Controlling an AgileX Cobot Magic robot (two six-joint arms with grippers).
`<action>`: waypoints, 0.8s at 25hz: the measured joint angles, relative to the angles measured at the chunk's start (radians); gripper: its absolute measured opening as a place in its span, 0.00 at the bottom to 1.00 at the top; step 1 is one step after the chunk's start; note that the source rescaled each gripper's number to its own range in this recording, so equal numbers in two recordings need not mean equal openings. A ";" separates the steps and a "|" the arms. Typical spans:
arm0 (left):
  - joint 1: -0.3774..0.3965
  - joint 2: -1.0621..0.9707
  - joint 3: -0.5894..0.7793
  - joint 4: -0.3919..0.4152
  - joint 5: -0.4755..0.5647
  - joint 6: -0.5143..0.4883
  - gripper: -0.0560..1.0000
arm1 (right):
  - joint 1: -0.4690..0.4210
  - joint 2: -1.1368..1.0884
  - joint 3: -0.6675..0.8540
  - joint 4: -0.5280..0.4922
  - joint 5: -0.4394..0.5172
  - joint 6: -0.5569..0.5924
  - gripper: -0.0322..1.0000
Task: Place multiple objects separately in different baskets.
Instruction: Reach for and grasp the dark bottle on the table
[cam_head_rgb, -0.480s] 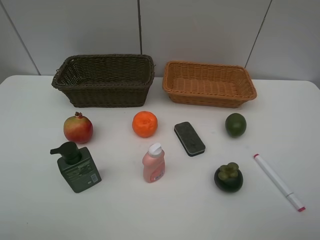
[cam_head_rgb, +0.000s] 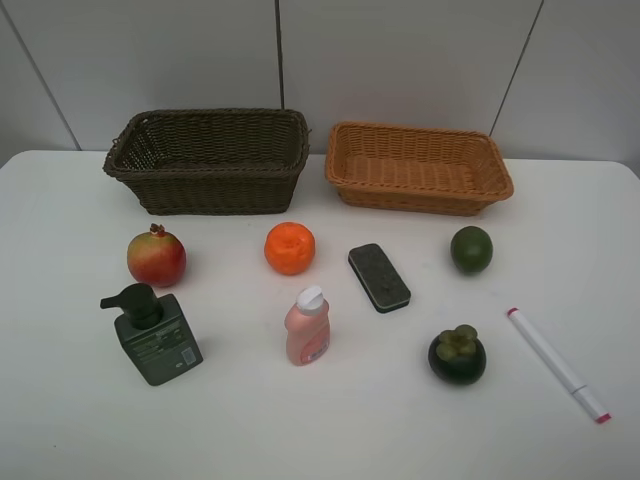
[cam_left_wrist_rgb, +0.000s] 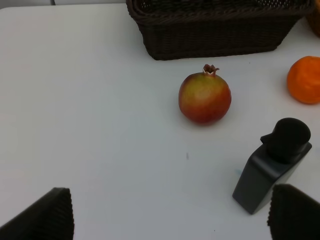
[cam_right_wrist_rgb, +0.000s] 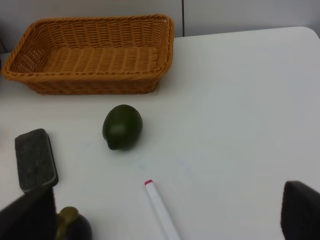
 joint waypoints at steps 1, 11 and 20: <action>0.000 0.000 0.000 0.000 0.000 0.000 0.94 | 0.000 0.000 0.000 0.000 0.000 0.000 0.99; 0.000 0.082 -0.008 -0.003 -0.008 -0.002 0.94 | 0.000 0.000 0.000 0.000 0.000 0.000 0.99; 0.000 0.569 -0.150 -0.010 -0.062 -0.003 0.94 | 0.000 0.000 0.000 0.000 0.000 0.000 0.99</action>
